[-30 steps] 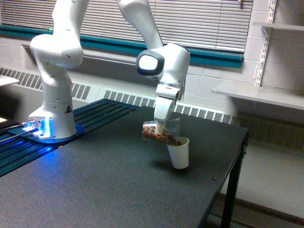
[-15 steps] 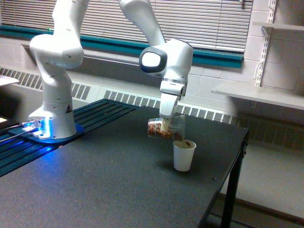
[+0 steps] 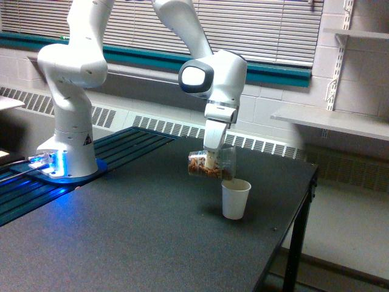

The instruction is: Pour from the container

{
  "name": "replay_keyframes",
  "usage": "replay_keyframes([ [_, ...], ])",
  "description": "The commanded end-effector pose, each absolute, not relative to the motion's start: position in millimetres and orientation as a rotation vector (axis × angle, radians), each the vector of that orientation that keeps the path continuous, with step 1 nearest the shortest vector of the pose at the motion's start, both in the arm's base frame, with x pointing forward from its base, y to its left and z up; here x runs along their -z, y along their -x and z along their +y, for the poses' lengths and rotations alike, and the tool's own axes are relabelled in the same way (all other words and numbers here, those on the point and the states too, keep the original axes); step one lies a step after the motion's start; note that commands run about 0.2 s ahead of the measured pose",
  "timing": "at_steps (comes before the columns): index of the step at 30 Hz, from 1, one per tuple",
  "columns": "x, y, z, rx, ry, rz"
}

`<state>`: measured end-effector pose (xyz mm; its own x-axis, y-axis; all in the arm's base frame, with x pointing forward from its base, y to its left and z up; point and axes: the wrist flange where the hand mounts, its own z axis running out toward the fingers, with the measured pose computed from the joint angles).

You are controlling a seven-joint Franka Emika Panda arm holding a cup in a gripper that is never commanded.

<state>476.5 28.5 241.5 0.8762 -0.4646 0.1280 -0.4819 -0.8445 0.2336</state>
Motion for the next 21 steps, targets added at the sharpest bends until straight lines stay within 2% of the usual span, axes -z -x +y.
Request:
replay_keyframes([
  [1,-244.5,-476.4,20.1,-0.064,-2.786,-0.712],
  [21,-248.7,-481.2,14.9,-0.022,-2.784,-0.723],
])
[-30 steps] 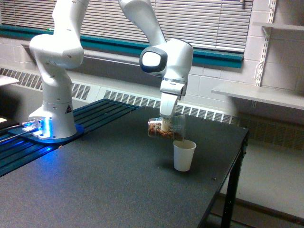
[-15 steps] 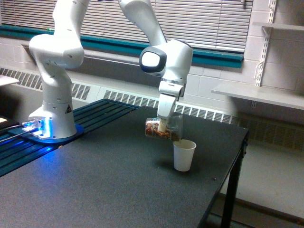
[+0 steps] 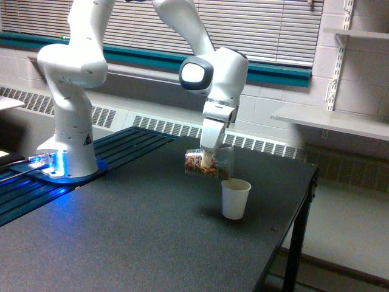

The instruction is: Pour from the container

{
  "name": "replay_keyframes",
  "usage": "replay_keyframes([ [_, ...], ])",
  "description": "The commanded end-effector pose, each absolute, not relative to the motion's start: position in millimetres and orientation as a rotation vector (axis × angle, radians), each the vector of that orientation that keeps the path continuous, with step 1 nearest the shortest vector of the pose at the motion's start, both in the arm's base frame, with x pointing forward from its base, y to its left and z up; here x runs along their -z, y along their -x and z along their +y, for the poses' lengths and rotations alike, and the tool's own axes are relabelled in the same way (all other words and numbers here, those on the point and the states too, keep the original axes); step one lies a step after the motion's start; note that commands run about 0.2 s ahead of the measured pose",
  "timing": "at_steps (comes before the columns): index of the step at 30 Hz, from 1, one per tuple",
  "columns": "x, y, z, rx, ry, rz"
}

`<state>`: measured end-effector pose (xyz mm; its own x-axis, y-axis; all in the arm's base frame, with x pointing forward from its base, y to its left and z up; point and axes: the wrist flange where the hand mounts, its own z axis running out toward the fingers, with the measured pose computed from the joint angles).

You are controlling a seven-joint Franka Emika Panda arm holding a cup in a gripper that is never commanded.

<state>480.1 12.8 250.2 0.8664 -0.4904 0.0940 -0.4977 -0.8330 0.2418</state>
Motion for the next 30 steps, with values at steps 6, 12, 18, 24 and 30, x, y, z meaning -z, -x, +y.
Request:
replay_keyframes([
  [6,-240.7,-476.9,20.6,0.015,-2.786,-0.697],
  [12,-237.7,-476.3,19.8,0.031,-2.785,-0.715],
  [18,-239.5,-480.2,19.7,0.013,-2.785,-0.717],
  [24,-240.7,-482.9,20.5,0.004,-2.790,-0.721],
  [30,-240.0,-483.2,22.2,0.009,-2.795,-0.721],
])
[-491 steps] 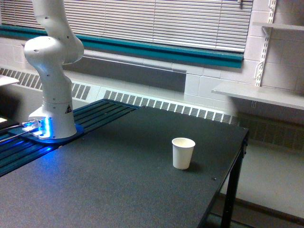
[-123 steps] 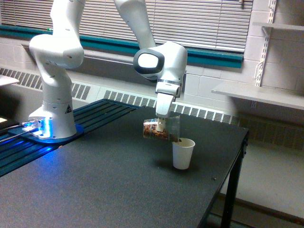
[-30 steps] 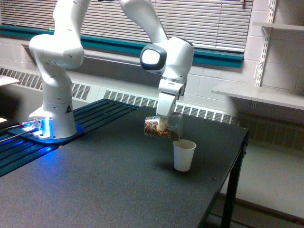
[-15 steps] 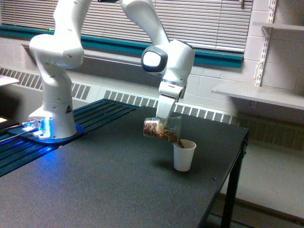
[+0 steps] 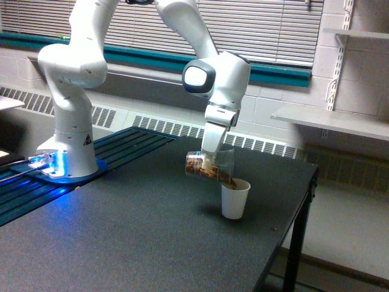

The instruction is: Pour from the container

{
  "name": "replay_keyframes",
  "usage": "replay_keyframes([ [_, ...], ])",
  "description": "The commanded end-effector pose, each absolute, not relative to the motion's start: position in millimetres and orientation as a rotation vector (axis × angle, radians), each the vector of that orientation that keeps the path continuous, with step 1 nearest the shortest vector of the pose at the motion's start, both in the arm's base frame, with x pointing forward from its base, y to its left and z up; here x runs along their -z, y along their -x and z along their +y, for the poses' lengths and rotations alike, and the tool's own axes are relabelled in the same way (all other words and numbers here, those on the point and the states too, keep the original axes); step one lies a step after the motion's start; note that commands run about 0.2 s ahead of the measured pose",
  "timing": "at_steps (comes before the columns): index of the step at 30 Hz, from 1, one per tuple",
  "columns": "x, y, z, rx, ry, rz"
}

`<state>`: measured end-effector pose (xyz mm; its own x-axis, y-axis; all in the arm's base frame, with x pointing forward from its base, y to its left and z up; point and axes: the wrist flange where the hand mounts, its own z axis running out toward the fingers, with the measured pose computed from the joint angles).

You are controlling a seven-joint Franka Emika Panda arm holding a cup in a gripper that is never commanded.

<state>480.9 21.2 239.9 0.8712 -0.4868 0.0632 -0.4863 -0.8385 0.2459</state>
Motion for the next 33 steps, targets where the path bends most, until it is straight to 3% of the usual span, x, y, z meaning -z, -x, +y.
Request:
replay_keyframes([
  [1,-240.0,-483.4,22.6,0.008,-2.796,-0.718],
  [33,-246.5,-490.4,15.6,0.029,-2.794,-0.746],
])
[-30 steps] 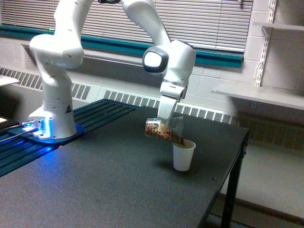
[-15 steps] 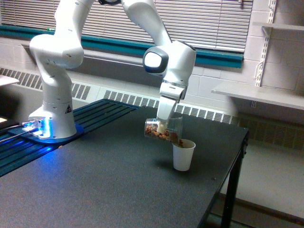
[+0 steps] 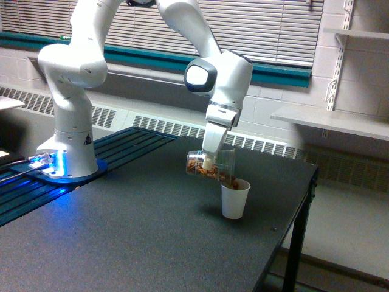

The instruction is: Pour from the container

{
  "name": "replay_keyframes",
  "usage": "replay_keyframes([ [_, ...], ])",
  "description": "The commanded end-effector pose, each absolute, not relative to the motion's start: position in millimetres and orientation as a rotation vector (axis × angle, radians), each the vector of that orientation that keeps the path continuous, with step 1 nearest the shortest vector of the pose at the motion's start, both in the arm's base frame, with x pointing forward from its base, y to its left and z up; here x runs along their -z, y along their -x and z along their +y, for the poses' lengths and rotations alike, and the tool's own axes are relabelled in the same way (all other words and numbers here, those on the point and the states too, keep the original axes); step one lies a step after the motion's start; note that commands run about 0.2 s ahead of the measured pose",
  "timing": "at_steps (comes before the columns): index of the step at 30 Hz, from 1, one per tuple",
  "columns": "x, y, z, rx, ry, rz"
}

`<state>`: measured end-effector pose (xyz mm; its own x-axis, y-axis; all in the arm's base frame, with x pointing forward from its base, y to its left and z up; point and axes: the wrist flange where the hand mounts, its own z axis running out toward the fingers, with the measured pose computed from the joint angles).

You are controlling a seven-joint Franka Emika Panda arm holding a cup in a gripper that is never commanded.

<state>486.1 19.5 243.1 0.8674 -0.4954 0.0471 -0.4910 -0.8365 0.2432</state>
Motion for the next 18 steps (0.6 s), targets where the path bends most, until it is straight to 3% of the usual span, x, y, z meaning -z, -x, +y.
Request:
replay_keyframes([
  [1,-246.7,-491.0,16.0,0.028,-2.795,-0.740],
  [18,-247.0,-497.3,19.9,0.036,-2.786,-0.683],
])
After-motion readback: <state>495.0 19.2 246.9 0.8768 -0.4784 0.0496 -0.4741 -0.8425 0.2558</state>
